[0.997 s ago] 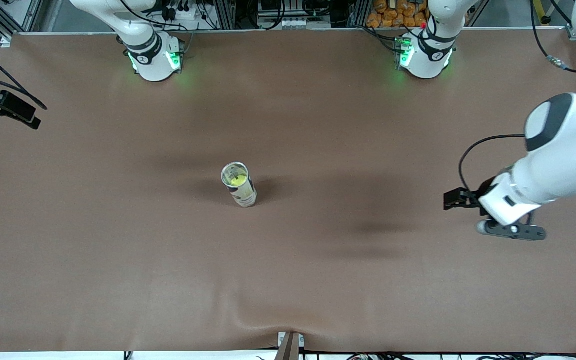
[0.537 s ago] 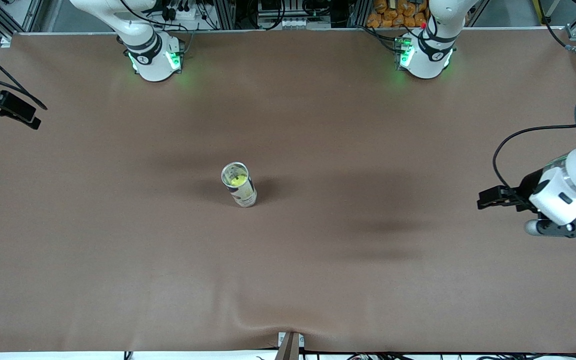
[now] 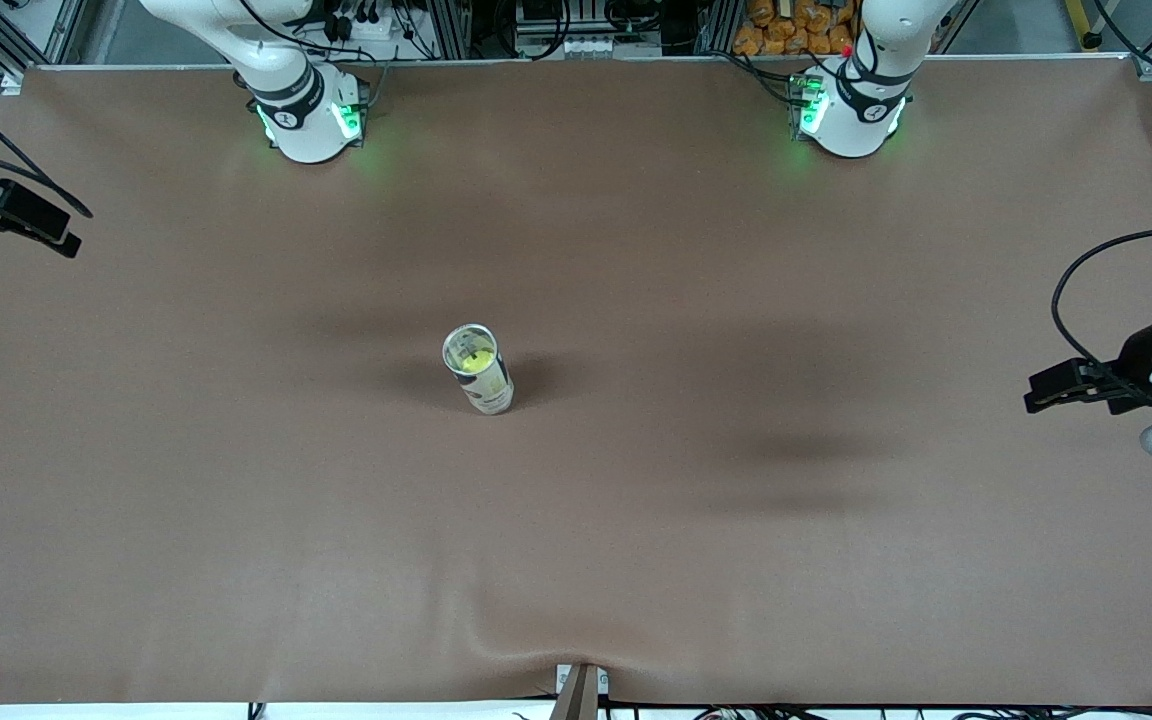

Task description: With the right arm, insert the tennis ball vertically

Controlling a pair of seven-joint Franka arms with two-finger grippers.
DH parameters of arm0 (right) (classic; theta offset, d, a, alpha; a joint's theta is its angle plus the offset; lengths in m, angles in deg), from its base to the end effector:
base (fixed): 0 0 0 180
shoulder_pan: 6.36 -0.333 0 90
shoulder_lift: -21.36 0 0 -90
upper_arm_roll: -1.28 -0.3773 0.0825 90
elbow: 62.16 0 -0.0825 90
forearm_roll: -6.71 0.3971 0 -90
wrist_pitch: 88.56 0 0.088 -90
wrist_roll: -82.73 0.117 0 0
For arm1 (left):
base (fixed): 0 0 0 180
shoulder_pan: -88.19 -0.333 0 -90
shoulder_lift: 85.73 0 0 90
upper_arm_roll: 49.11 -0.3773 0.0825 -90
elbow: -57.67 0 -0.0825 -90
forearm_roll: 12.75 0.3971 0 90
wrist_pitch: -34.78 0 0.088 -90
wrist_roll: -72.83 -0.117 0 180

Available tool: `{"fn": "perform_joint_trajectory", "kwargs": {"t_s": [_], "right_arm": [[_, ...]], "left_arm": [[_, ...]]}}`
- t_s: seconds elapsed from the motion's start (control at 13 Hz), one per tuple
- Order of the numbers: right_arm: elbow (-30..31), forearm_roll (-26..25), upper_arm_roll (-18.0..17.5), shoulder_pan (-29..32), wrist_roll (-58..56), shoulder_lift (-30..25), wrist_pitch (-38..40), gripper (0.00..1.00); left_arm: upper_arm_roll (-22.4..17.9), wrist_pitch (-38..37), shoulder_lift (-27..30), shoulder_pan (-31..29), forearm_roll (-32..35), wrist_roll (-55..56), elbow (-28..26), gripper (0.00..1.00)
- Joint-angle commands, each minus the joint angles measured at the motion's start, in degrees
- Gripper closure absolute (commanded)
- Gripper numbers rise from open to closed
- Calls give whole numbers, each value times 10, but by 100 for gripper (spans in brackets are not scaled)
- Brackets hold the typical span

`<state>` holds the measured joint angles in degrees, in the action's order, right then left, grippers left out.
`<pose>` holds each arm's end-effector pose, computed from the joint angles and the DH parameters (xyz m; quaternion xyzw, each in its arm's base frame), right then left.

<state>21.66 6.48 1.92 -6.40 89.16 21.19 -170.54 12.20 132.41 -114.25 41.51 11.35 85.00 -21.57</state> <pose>0.5514 -0.0063 0.7169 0.9980 -0.0616 -0.0145 0.0027 0.6920 0.0272 0.5857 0.9993 -0.0068 0.0338 0.0139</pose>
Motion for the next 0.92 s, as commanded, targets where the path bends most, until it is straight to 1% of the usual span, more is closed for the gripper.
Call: {"fn": "perform_joint_trajectory", "kwargs": {"t_s": [0.0, 0.08, 0.15, 0.23, 0.31, 0.38, 0.46, 0.54, 0.61, 0.69, 0.84], "right_arm": [[-4, 12, -10, 25, -41, 3, 7, 0], [-4, 12, -10, 25, -40, 3, 7, 0], [-3, 12, -10, 25, -40, 3, 7, 0], [-4, 18, -10, 26, -39, 3, 7, 0], [-3, 21, -9, 26, -38, 3, 7, 0], [-3, 21, -9, 26, -38, 3, 8, 0], [-3, 21, -9, 26, -38, 3, 9, 0], [-3, 21, -9, 26, -38, 3, 9, 0], [-3, 21, -9, 26, -37, 3, 9, 0], [-3, 21, -9, 26, -37, 3, 9, 0], [-4, 21, -9, 26, -38, 3, 9, 0]], "left_arm": [[1, -17, 50, 1, -3, -15, 1, 0], [0, -17, 55, 10, -3, -13, 4, 0], [-14, -17, 58, 38, -5, -16, 7, 0], [-56, -17, 75, 61, -9, -20, 14, 0], [-104, -15, 97, 94, -13, -49, 14, 0], [-158, -12, 115, 138, -39, -78, 14, 0], [-225, -8, 135, 175, -81, -86, 13, 0], [-275, -3, 145, 198, -123, -91, 12, 0], [-296, -3, 147, 207, -139, -102, 11, 0], [-303, -3, 149, 219, -144, -112, 11, 0], [-367, -9, 166, 274, -150, -105, 7, 0]]}}
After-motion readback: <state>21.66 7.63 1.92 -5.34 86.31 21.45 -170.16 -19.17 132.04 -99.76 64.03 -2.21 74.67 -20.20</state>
